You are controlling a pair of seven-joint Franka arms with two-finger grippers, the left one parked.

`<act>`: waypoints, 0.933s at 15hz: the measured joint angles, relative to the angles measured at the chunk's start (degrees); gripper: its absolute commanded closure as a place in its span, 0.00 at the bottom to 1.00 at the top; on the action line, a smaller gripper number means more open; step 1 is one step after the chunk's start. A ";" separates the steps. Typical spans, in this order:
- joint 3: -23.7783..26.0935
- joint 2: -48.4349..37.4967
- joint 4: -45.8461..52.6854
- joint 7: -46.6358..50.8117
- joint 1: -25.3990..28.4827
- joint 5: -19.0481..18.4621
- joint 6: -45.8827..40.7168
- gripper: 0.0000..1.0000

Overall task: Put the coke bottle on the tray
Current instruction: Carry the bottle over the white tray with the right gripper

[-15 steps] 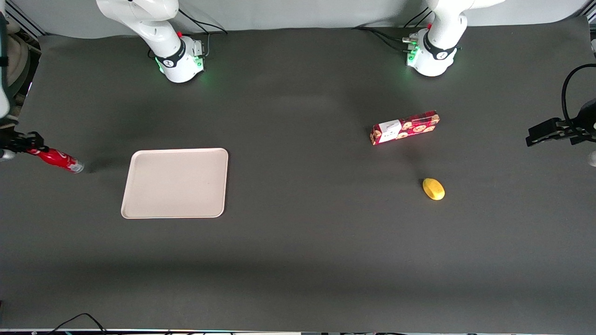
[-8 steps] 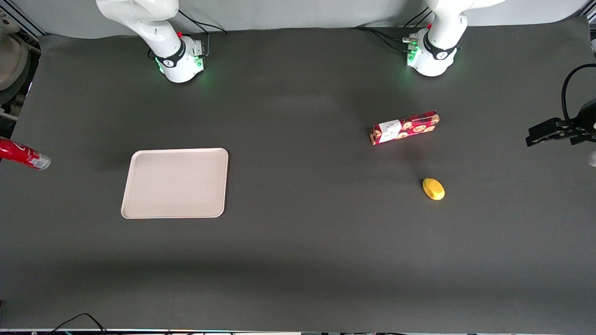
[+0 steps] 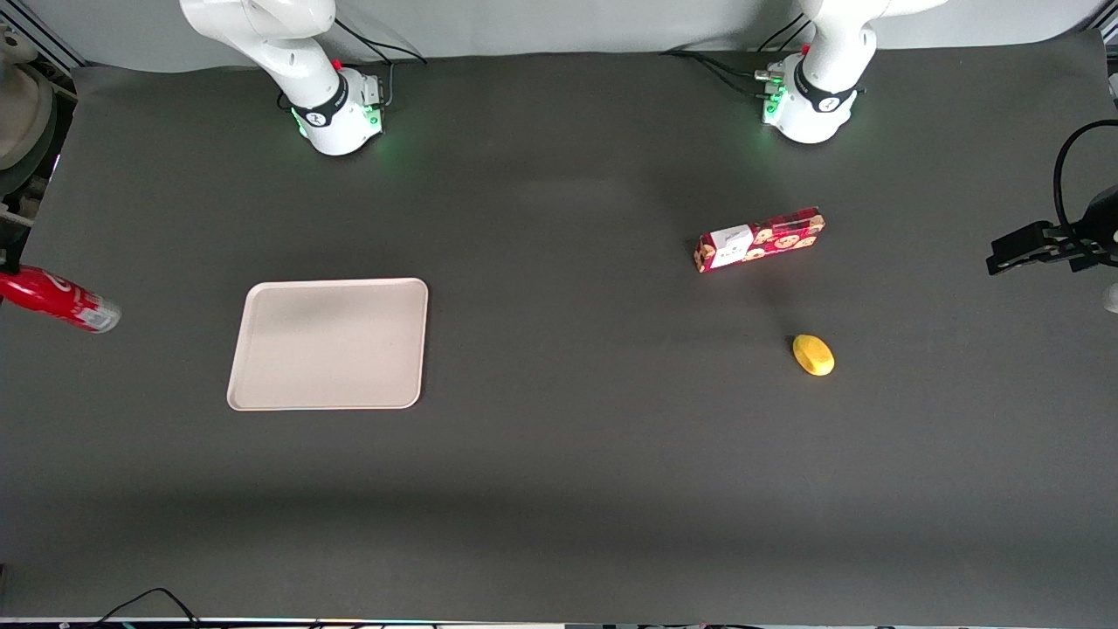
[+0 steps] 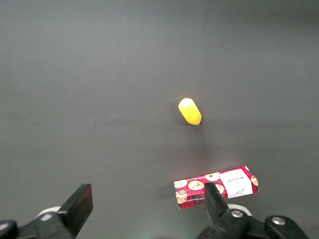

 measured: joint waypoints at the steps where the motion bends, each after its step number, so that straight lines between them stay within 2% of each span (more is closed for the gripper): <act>1: 2.20 0.28 -0.05 3.00 0.07 -0.21 -0.33 1.00; 4: 5.67 3.31 -0.19 7.92 0.16 -0.27 0.43 1.00; 7: 6.23 7.54 -2.47 8.62 0.10 -0.32 6.58 1.00; 11: 6.22 8.44 -16.08 8.62 -0.47 -0.37 20.99 1.00; 14: 6.19 8.42 -22.96 8.62 -0.81 -0.37 26.07 1.00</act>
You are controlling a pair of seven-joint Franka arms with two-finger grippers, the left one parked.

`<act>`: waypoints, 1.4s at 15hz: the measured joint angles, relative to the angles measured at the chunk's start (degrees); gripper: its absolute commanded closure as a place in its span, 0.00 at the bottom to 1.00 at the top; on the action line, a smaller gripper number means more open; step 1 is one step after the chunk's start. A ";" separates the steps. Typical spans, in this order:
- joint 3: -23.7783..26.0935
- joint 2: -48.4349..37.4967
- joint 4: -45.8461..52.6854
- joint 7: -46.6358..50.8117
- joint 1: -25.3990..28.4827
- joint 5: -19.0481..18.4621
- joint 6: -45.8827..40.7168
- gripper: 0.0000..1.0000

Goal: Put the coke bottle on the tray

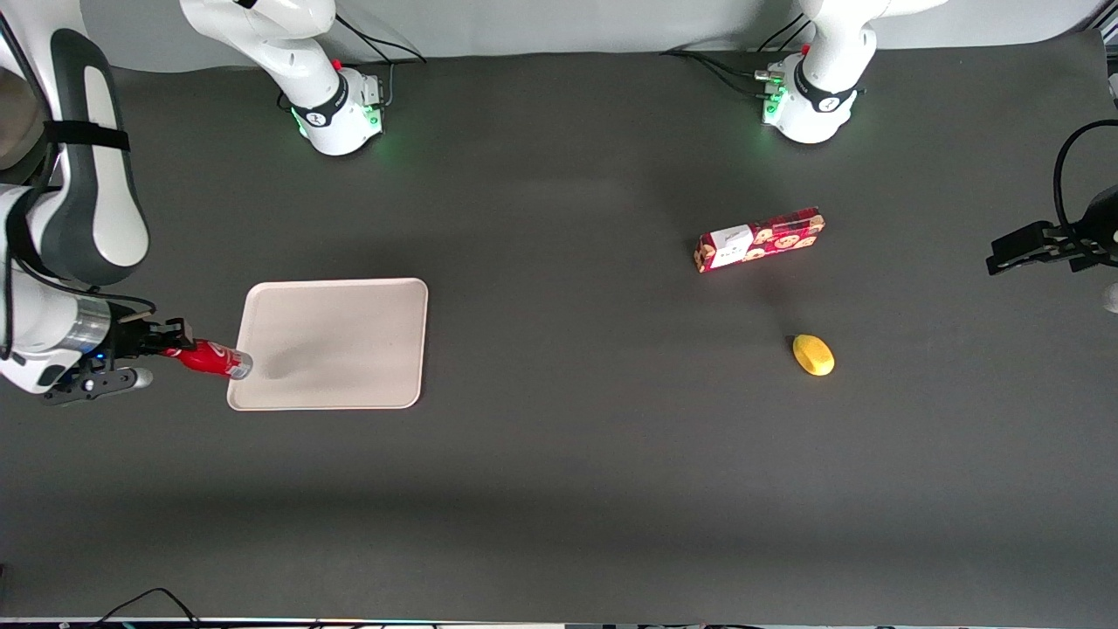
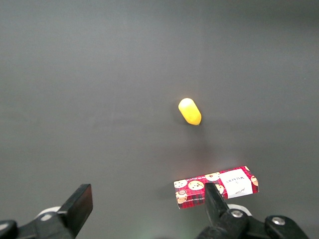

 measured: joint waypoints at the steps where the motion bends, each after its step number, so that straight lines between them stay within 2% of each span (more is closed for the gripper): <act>1: -0.01 -0.01 -1.41 0.07 -0.03 0.00 1.15 1.00; 10: 0.10 1.98 -5.72 2.30 0.09 0.00 7.47 0.99; 13: 0.10 2.93 -5.72 3.43 0.09 0.00 8.38 0.64; 14: 0.10 3.02 -5.72 3.98 0.09 0.00 8.41 0.26; 15: 0.10 3.05 -5.72 4.30 0.09 0.00 8.41 0.00; 21: 0.08 2.84 -5.02 4.87 0.09 0.00 8.45 0.00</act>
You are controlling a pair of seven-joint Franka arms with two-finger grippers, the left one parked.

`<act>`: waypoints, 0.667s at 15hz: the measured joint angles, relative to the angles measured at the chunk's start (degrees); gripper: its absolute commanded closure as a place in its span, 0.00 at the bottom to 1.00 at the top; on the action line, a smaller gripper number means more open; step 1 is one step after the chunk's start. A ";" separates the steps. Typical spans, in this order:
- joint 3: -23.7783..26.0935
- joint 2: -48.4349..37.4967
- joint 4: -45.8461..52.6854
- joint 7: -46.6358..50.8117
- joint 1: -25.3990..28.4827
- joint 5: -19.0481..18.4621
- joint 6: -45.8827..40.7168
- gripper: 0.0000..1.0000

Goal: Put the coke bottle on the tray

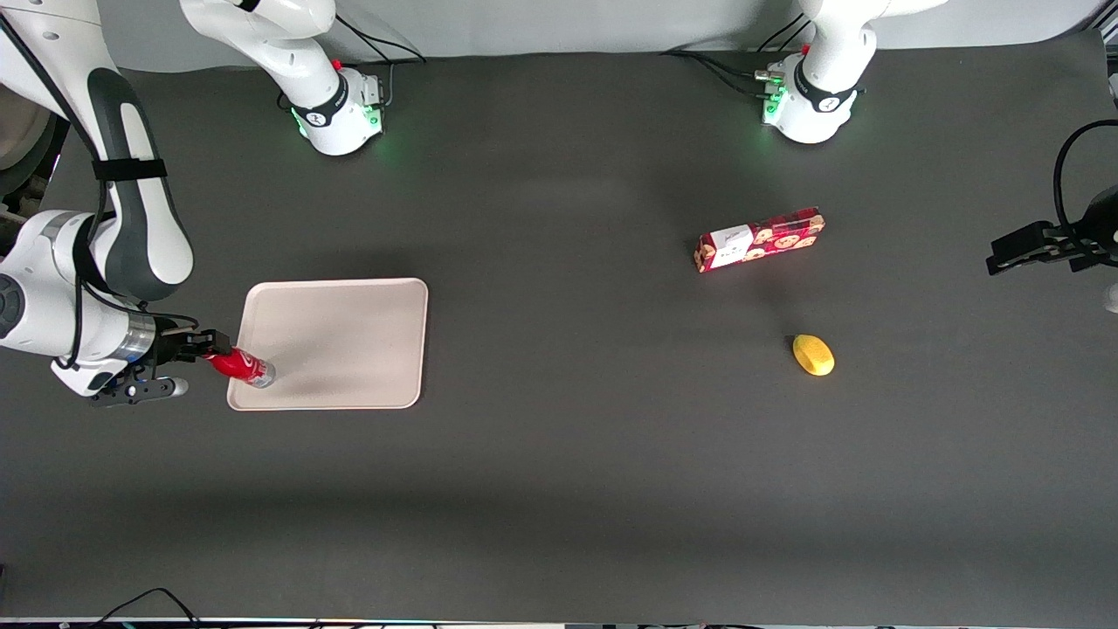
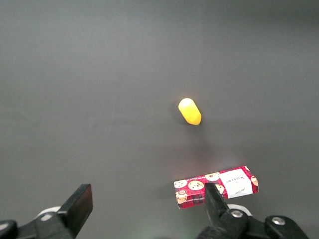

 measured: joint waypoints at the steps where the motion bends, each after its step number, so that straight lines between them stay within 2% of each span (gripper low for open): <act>1: -0.02 -0.45 0.32 0.07 0.00 0.00 0.00 0.00; 7: 0.27 -8.87 4.50 1.28 0.18 0.74 -2.38 0.00; 10: 1.72 -12.60 12.39 4.54 0.79 1.13 -13.44 0.00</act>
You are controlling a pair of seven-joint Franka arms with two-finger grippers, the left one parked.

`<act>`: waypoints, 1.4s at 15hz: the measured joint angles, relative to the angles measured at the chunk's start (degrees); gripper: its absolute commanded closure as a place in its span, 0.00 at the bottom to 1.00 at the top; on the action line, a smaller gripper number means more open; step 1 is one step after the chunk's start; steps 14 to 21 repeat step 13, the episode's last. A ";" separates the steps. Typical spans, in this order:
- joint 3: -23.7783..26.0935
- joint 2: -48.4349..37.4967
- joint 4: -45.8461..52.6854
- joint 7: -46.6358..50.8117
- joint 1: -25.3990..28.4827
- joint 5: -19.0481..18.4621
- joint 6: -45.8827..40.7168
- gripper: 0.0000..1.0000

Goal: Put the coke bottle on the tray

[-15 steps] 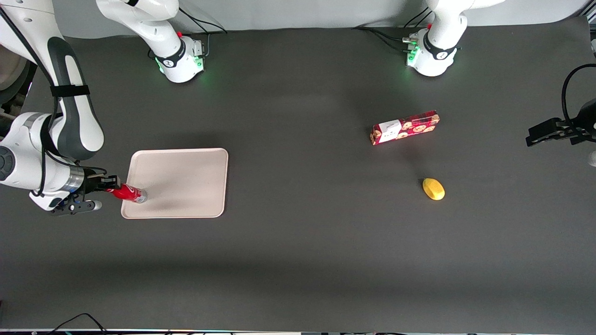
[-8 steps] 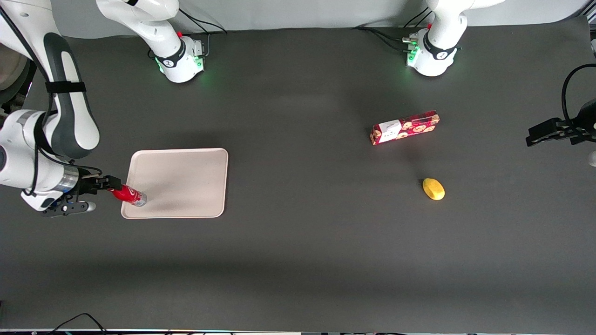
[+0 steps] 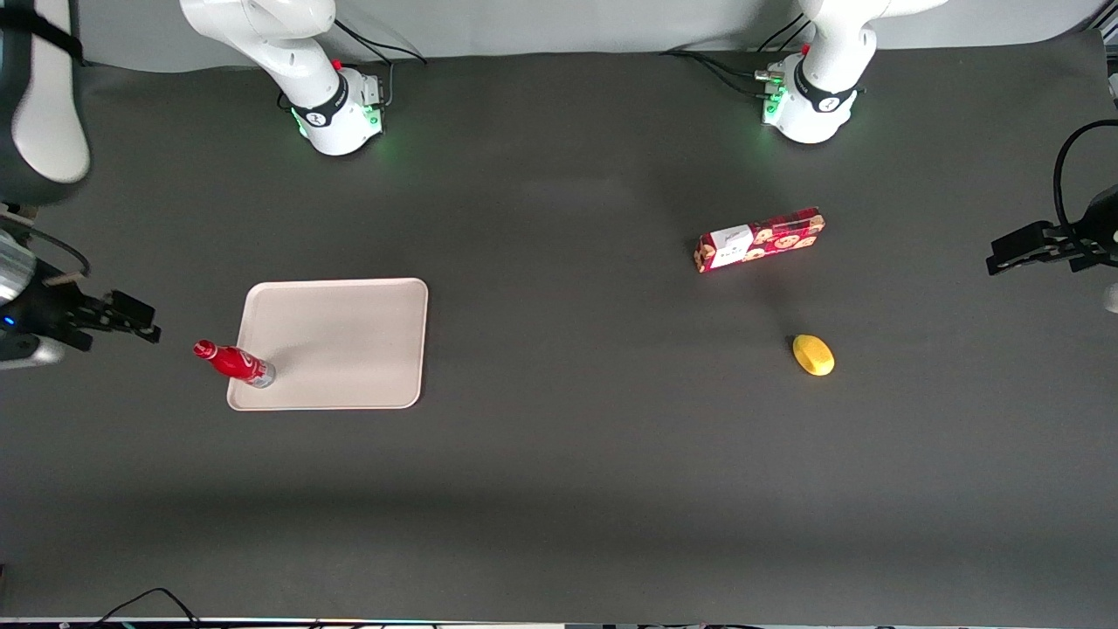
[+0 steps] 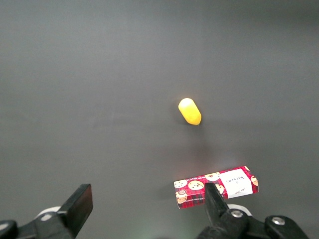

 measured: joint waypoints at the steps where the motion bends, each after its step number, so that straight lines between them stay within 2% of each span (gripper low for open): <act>1: 0.47 -0.54 3.75 1.73 0.11 0.39 -4.83 0.00; 3: 1.20 -0.79 10.18 4.15 0.14 1.49 -11.68 0.00; 5: 1.43 -0.77 13.35 5.11 0.14 1.73 -14.56 0.00; 10: 1.92 0.97 13.78 11.80 0.14 1.84 -15.08 0.00; 21: 1.95 2.35 13.83 12.27 0.13 1.83 -15.03 0.00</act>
